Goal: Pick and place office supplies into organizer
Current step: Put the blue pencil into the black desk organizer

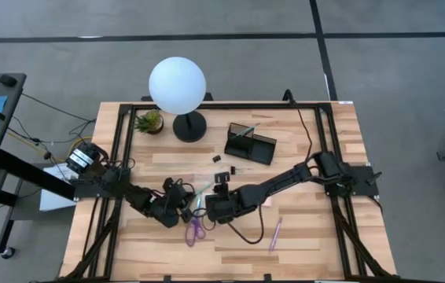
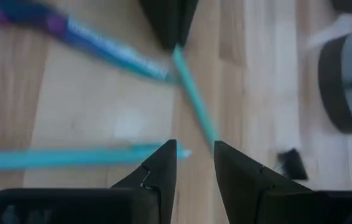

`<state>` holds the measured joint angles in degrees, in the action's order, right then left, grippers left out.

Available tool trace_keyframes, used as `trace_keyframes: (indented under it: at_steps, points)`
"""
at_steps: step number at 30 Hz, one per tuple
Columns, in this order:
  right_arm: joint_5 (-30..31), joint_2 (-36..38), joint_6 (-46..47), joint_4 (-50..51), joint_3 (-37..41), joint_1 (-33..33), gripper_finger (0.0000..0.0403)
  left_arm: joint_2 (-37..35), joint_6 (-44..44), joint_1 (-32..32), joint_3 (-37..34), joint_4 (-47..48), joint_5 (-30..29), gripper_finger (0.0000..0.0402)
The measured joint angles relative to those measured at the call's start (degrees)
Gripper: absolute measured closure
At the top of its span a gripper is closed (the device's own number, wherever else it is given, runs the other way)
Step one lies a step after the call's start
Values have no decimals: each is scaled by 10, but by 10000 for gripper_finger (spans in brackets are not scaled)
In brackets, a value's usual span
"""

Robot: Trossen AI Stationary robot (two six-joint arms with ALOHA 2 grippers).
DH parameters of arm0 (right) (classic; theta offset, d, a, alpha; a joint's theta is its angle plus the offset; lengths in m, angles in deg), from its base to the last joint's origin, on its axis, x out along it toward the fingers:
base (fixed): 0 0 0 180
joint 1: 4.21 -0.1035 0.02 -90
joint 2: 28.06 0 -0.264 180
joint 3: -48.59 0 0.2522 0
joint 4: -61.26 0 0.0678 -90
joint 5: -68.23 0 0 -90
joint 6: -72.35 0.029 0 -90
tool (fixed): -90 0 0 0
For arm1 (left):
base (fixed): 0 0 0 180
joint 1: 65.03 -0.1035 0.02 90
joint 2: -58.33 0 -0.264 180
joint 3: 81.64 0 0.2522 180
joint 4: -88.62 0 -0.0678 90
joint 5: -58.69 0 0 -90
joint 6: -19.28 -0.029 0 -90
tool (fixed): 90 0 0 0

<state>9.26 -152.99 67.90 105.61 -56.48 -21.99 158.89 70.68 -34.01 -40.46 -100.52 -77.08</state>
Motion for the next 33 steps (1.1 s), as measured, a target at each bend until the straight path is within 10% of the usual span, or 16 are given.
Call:
trace_keyframes:
  at_steps: [8,33]
  points:
    - [-116,0,-19,-22,-20,34,301,-1,-62,-22,30,0,17,395]
    - [-117,0,-66,-30,-20,62,301,-94,-151,-34,43,-6,42,395]
